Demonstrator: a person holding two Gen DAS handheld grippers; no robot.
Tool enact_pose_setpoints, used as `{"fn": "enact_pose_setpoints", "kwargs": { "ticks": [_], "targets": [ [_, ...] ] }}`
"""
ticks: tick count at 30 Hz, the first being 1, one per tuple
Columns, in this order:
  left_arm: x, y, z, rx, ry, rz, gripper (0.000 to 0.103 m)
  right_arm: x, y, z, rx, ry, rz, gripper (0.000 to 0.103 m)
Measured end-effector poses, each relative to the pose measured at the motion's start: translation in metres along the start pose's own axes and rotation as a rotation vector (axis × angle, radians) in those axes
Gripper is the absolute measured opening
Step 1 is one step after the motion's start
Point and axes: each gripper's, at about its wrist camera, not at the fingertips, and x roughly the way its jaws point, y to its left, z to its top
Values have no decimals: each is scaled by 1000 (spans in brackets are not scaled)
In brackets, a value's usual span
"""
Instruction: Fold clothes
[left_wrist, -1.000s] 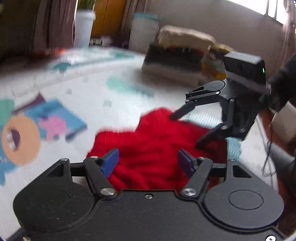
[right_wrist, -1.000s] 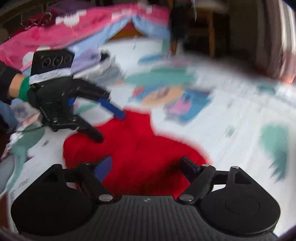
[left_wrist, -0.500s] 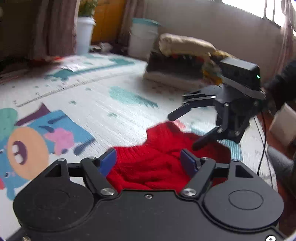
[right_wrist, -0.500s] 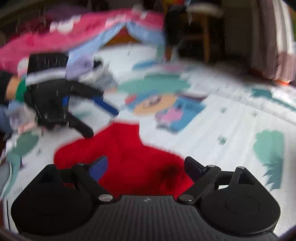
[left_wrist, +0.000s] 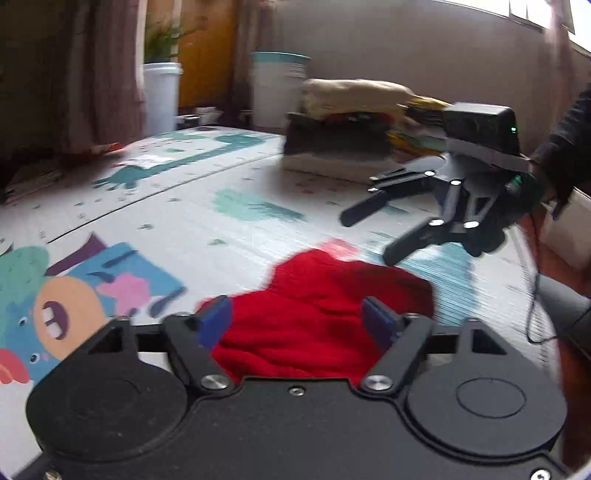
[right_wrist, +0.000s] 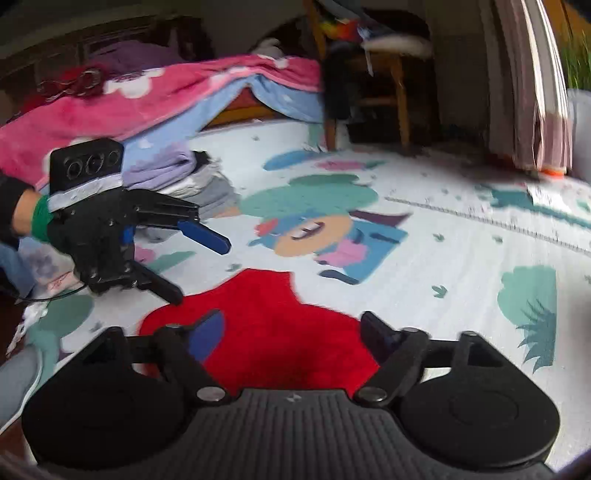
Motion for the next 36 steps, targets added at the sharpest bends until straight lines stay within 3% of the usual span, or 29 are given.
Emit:
{"fn": "enact_pose_setpoints", "kwargs": {
  "ticks": [2,6,8,11,12,13,14,17,19,20,22,28,31,32,33,35,36],
  "targets": [
    [6,-16,-6,52,33,-44,59,1,16,-11,-42,44,21,62],
    [26,-24,-27,48,88,-45,56,12,23,-36,-23,116,42,60],
    [33,-25,-37,34,93,-39,56,18,20,-51,-4,125,49,71],
    [30,-27,-39,40,78,-34,57,22,39,-61,-177,152,32,87],
    [28,-27,-34,45,92,-37,56,21,43,-57,-181,160,29,86],
    [25,-27,-29,49,105,-41,56,17,44,-47,-152,160,26,82],
    [17,-24,-22,18,86,-31,55,10,44,-38,-116,134,16,71],
    [-7,-16,-9,-111,7,-23,36,-18,40,-13,4,-12,-27,63],
    [-4,-12,-16,-159,38,11,27,-16,34,-10,68,-3,-21,52],
    [1,-8,-22,-193,66,24,24,-8,31,-15,77,44,-14,46],
    [8,-4,-39,-213,78,28,22,9,28,-33,80,126,10,45],
    [10,3,-55,-158,55,-12,22,8,24,-44,99,90,38,45],
    [-2,18,-34,-320,66,-40,31,1,32,-32,97,102,-5,49],
    [-8,19,-29,-344,41,-31,57,-7,33,-27,126,81,-20,54],
    [-16,19,-25,-361,8,-18,71,-19,28,-23,182,38,-28,60],
    [-17,30,-30,-471,3,29,72,-32,13,-22,318,-20,-54,88],
    [-17,36,-34,-530,4,54,72,-34,3,-24,399,-36,-74,90]
  ]
}}
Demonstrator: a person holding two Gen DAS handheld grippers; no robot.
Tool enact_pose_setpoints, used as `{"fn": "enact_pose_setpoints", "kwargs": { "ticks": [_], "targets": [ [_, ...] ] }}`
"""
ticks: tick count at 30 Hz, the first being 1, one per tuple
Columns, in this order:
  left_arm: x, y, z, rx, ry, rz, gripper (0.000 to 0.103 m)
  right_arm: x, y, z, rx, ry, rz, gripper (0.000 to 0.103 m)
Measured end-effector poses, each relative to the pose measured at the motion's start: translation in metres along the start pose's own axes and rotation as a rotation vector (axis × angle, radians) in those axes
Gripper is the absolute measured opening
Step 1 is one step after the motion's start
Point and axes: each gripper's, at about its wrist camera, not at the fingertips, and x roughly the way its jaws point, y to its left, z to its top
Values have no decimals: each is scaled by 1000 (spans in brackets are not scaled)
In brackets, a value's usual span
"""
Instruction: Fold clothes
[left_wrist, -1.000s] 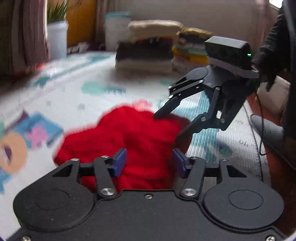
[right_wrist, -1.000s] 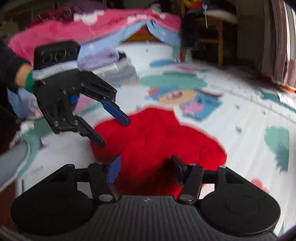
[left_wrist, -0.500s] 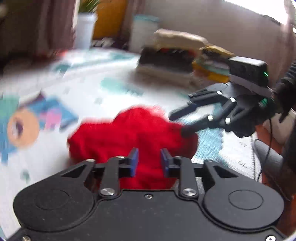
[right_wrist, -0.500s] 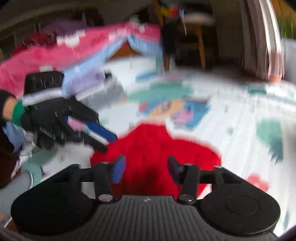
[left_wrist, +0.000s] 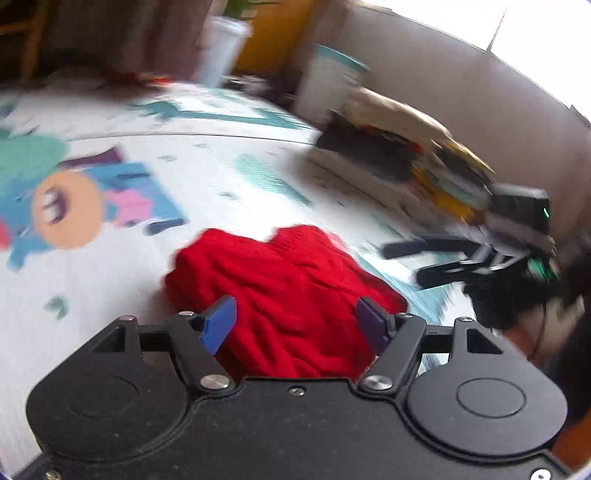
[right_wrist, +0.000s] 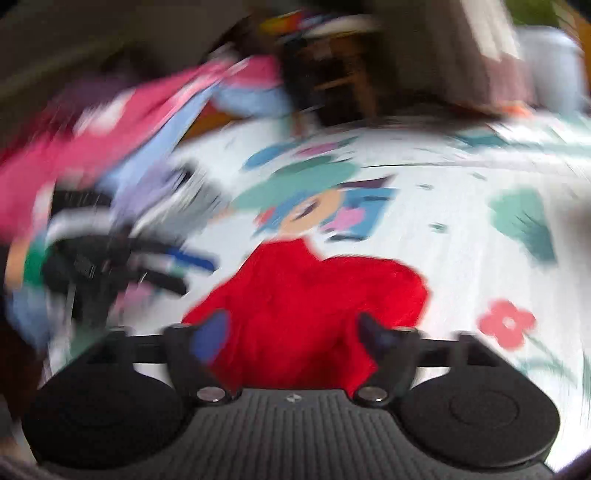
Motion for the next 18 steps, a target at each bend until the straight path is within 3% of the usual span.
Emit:
{"fn": "enact_pose_setpoints", "kwargs": {
  "ticks": [2,6,8,13,14,15,18],
  "targets": [
    [3,15,-2,-128,-3,28,72,7,-25,1,175,20,-11,91],
    [16,39,-11,-366,8,4,72,29,-70,-12,462,90,9,91],
    [26,45,-16,-435,19,-4,72,38,-78,-18,492,111,11,89],
    [45,29,-27,-501,50,21,67,47,-69,-25,416,145,21,81],
    [43,28,-30,-539,60,16,55,47,-70,-27,444,159,39,68],
    [41,26,-34,-579,71,11,54,49,-70,-30,487,181,64,63],
    [32,19,-48,-647,113,-9,54,41,-59,-43,553,211,91,63]
  ]
}}
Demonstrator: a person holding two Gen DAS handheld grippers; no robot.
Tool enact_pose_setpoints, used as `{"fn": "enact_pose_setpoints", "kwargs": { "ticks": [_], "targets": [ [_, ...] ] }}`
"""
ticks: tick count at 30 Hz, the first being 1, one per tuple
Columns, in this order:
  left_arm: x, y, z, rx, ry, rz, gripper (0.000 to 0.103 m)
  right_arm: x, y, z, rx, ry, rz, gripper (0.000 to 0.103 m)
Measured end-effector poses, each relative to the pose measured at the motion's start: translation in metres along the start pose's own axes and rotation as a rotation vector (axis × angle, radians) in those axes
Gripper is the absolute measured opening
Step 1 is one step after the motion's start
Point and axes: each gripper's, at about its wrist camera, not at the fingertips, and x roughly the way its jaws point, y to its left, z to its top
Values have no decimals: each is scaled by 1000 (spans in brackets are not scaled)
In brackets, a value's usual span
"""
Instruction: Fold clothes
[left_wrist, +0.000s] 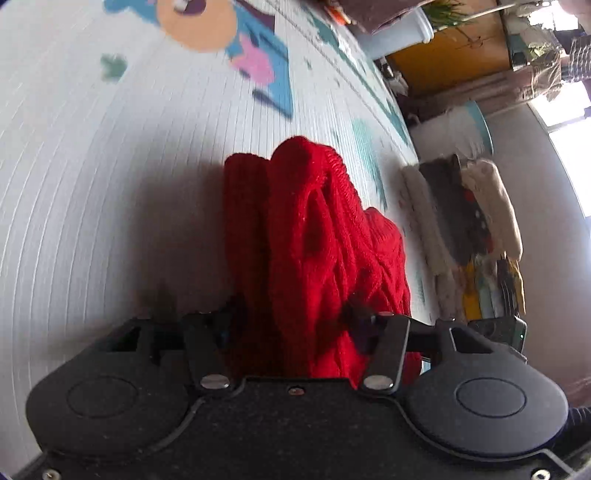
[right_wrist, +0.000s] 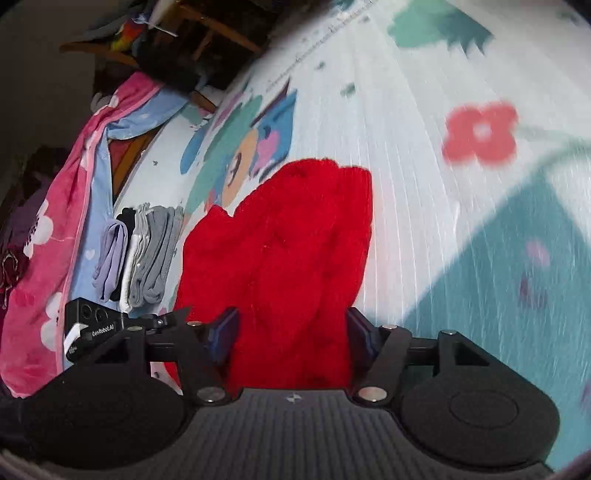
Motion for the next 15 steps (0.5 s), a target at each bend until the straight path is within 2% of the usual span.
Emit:
{"fn": "enact_pose_setpoints", "kwargs": {
  "ticks": [2,4,5,6,7,8,10,12,13,14,15],
  "targets": [
    [-8,4,-13,-28,37,-4,54,-7,1,-18,18,24,12,62],
    [-15,-1,-16,26,65,2,56,-17,3,-29,12,38,18,62],
    [-18,-4,-15,62,61,6,58,-24,5,-31,-7,19,10,63],
    [-24,-6,-14,97,24,14,63,-31,6,-33,-20,-15,-4,64],
    [-27,-6,-13,114,-7,16,66,-38,8,-33,-26,-64,-24,69],
    [-29,-5,-12,127,-36,15,68,-41,8,-32,-21,-93,-33,81],
    [-21,1,-11,113,-36,5,69,-30,9,-28,-27,-70,-26,83],
    [-13,3,-16,140,-36,-1,71,-16,14,-26,-85,-36,-32,83],
    [-11,1,-19,162,-41,-5,70,-11,16,-24,-101,-26,-33,82],
    [-10,-1,-22,184,-45,-8,58,-8,17,-23,-104,-20,-34,78],
    [-8,2,-25,147,-47,-19,54,-6,18,-23,-101,-12,-33,72]
  ]
}}
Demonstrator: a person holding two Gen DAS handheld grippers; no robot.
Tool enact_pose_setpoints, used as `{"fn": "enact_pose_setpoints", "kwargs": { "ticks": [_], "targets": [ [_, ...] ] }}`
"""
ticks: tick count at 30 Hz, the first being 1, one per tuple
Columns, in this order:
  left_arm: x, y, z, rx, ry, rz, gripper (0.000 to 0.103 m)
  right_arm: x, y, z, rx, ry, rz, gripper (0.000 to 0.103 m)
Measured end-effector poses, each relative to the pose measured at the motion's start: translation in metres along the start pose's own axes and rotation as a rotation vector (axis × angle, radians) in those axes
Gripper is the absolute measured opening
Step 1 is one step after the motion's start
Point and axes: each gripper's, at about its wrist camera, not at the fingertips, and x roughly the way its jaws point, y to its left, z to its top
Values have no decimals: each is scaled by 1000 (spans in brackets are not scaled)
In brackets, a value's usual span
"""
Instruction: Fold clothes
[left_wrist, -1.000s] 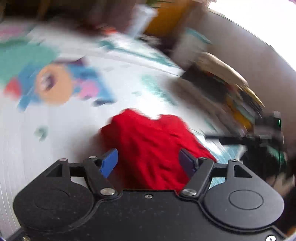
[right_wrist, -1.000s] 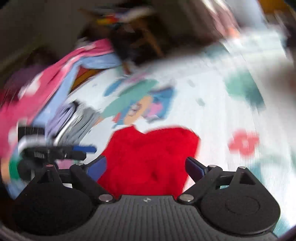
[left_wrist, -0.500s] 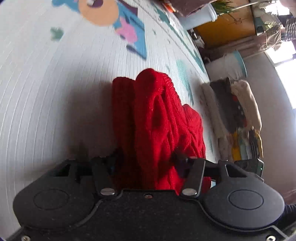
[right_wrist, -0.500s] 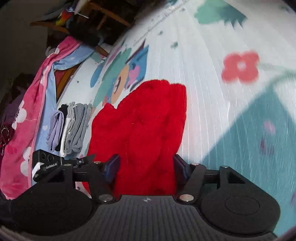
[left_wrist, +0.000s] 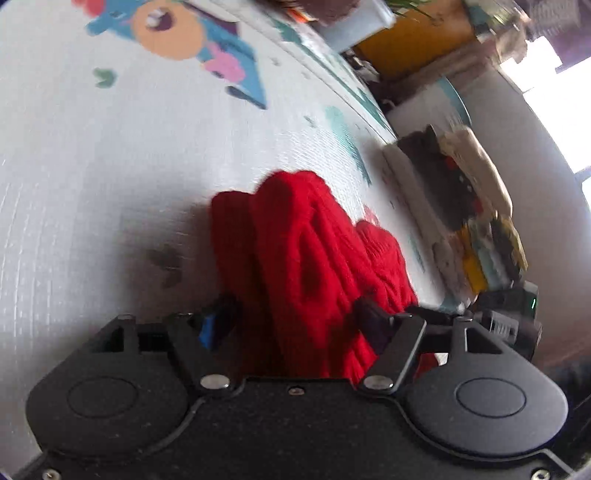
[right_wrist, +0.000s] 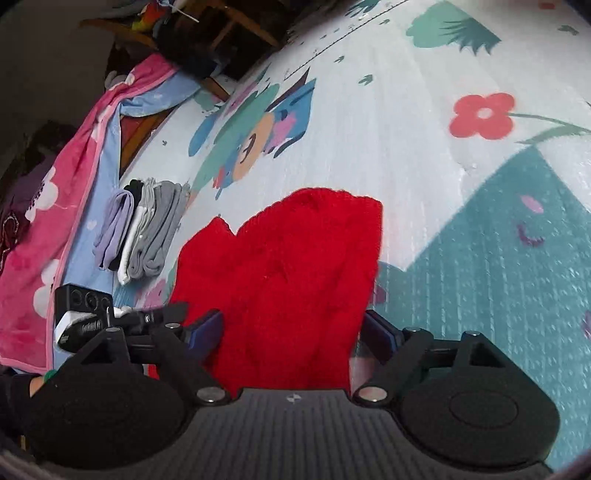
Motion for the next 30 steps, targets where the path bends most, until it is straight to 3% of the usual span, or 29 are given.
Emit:
{"fn": "enact_pose_setpoints", "kwargs": {
  "ticks": [1,6,8,12,18,24,30],
  "targets": [
    [2,3,-3,-51,-2,-11,54,2,1,-1,10,12,4,63],
    [-2,18,-13,-226,-32,-60,47,10,7,3,63,81,27,59],
    [-12,23,-16,-274,-47,-78,43,16,22,16,18,145,40,53],
    [-43,37,-28,-394,-123,-123,41,34,60,48,-92,279,64,51],
    [-123,64,-43,-522,-360,-148,40,98,145,84,-272,411,163,51],
    [-225,80,-54,-542,-623,-107,40,158,249,65,-403,433,354,51],
    [-333,76,-77,-485,-943,1,40,221,360,45,-464,452,576,51]
  ]
}}
